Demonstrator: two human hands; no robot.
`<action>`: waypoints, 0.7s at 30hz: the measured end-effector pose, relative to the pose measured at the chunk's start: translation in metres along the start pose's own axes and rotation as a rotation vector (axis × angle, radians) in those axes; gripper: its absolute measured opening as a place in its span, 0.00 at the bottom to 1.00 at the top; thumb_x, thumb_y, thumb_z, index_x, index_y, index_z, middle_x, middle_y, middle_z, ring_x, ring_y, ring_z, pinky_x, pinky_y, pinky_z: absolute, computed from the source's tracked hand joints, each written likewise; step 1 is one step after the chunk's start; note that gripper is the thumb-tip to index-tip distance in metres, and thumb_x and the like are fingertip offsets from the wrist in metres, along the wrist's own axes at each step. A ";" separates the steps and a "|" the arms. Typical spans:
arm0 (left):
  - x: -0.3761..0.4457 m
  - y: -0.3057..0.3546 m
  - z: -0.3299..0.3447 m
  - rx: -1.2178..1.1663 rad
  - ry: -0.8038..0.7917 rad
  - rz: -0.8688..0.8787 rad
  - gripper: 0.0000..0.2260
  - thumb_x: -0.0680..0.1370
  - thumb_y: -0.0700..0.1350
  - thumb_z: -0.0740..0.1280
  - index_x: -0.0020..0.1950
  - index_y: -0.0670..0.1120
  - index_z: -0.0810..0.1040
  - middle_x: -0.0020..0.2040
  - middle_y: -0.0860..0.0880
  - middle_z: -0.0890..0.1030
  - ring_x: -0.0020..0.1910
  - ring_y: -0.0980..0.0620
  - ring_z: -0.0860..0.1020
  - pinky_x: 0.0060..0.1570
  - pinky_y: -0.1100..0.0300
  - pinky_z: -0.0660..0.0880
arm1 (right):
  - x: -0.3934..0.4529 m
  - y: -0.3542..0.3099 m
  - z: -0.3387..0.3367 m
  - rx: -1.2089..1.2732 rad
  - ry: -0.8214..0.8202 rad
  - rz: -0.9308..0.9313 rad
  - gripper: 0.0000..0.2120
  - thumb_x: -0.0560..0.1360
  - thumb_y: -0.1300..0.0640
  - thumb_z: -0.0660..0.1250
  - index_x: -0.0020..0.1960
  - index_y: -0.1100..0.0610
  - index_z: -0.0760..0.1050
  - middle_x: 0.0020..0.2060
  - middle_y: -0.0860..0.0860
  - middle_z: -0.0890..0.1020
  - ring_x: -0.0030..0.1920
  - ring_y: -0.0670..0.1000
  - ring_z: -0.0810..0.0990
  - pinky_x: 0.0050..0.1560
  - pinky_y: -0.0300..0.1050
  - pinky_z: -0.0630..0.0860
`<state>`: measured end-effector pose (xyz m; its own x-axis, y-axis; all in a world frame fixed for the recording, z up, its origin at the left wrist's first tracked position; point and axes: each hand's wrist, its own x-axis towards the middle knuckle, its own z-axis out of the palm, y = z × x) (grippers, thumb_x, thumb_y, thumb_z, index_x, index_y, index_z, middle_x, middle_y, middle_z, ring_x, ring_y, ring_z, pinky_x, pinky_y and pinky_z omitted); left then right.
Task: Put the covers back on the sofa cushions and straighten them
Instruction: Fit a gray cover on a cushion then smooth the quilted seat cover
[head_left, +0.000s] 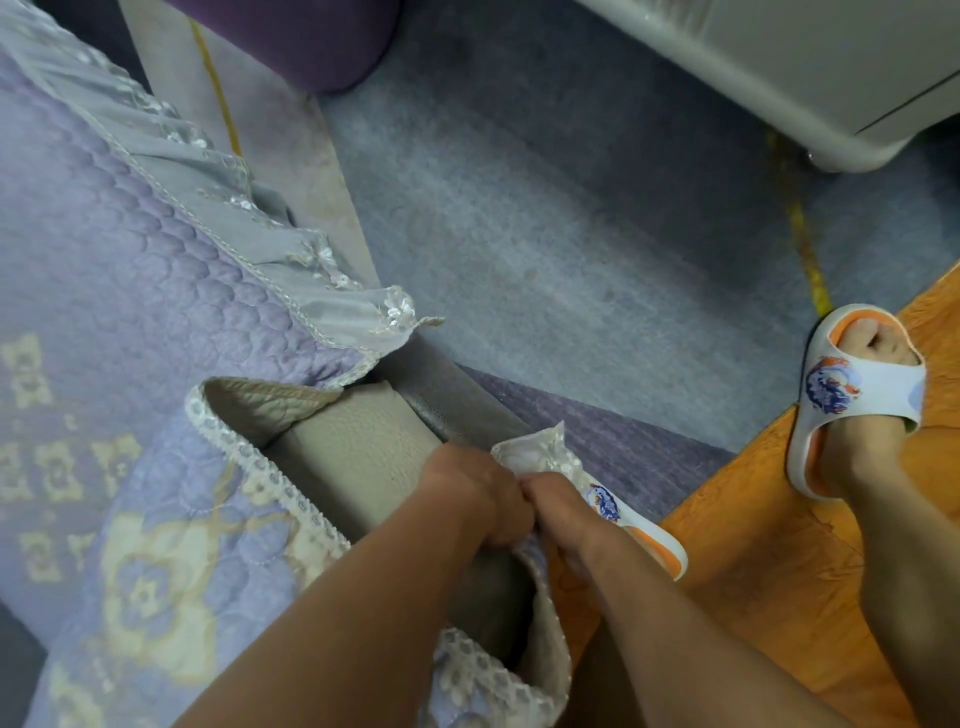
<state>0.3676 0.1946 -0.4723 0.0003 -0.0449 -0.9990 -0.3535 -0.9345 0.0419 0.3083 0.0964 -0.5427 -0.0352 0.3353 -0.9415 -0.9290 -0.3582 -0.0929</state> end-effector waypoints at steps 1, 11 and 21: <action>-0.001 -0.001 -0.001 -0.019 0.000 -0.005 0.23 0.83 0.56 0.49 0.68 0.48 0.76 0.65 0.45 0.79 0.62 0.44 0.77 0.63 0.45 0.72 | 0.002 -0.002 0.002 -0.008 -0.004 0.019 0.12 0.77 0.55 0.62 0.52 0.58 0.83 0.50 0.59 0.84 0.55 0.59 0.81 0.62 0.56 0.76; 0.023 -0.024 -0.022 -0.225 -0.044 -0.062 0.19 0.82 0.52 0.58 0.72 0.51 0.71 0.70 0.46 0.74 0.66 0.44 0.74 0.67 0.48 0.69 | -0.003 0.001 0.019 -0.307 0.043 -0.066 0.18 0.85 0.56 0.51 0.66 0.63 0.74 0.63 0.62 0.77 0.64 0.61 0.75 0.66 0.52 0.70; 0.054 -0.018 0.004 -0.279 0.183 -0.391 0.16 0.80 0.46 0.62 0.68 0.47 0.75 0.67 0.46 0.78 0.65 0.46 0.77 0.61 0.52 0.74 | -0.033 0.021 0.001 0.406 -0.029 0.029 0.15 0.79 0.49 0.63 0.58 0.55 0.82 0.51 0.53 0.86 0.55 0.55 0.83 0.64 0.51 0.74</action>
<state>0.3700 0.2105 -0.5267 0.2553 0.2890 -0.9227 -0.0306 -0.9514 -0.3064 0.2896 0.0791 -0.5130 -0.0685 0.3568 -0.9317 -0.9972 0.0029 0.0744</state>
